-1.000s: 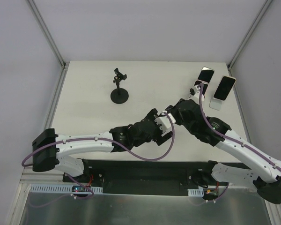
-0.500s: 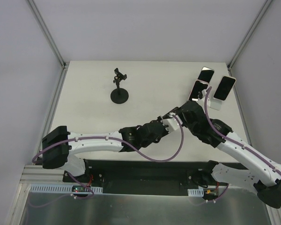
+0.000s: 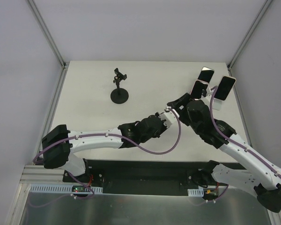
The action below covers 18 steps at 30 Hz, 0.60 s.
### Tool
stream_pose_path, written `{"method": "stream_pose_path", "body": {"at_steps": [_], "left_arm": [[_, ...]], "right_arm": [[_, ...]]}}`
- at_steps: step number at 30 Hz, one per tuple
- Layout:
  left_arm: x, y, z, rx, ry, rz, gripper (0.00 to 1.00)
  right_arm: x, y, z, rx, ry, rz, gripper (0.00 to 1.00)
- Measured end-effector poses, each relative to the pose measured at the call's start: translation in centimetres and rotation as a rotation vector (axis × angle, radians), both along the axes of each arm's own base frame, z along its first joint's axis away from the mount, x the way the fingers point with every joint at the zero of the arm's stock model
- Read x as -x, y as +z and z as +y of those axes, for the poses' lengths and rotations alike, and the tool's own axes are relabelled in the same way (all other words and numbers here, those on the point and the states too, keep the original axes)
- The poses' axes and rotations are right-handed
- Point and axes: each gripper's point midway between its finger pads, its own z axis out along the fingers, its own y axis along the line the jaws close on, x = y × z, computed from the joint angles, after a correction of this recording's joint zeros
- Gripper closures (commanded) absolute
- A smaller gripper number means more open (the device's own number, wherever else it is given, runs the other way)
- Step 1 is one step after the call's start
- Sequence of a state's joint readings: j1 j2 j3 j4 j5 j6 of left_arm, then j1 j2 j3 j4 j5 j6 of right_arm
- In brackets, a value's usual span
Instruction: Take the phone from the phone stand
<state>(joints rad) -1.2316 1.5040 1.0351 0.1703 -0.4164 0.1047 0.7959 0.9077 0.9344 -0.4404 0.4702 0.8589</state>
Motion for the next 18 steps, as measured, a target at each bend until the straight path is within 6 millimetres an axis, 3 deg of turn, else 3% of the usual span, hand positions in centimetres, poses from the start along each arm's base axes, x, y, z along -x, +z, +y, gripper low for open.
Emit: {"method": "stream_pose_path", "body": {"at_steps": [4, 6, 9, 12, 18], "left_arm": [[-0.4, -0.4, 0.5, 0.045, -0.015, 0.076, 1.00], [-0.8, -0.6, 1.5, 0.090, 0.000, 0.133, 1.00], [-3.3, -1.4, 5.3, 0.135, 0.119, 0.216, 1.00], [-5.9, -3.3, 10.4, 0.158, 0.280, 0.307, 1.00], [-6.3, -6.8, 18.7, 0.208, 0.484, 0.513, 1.00]], "right_arm": [[-0.7, 0.2, -0.6, 0.016, -0.021, -0.024, 0.03], [-0.9, 0.2, -1.0, 0.040, -0.024, -0.033, 0.04], [-0.9, 0.8, -1.2, 0.060, -0.004, -0.067, 0.04], [-0.8, 1.6, -1.5, 0.089, 0.017, -0.109, 0.04], [-0.8, 1.8, -2.0, 0.207, 0.075, -0.158, 0.04]]}}
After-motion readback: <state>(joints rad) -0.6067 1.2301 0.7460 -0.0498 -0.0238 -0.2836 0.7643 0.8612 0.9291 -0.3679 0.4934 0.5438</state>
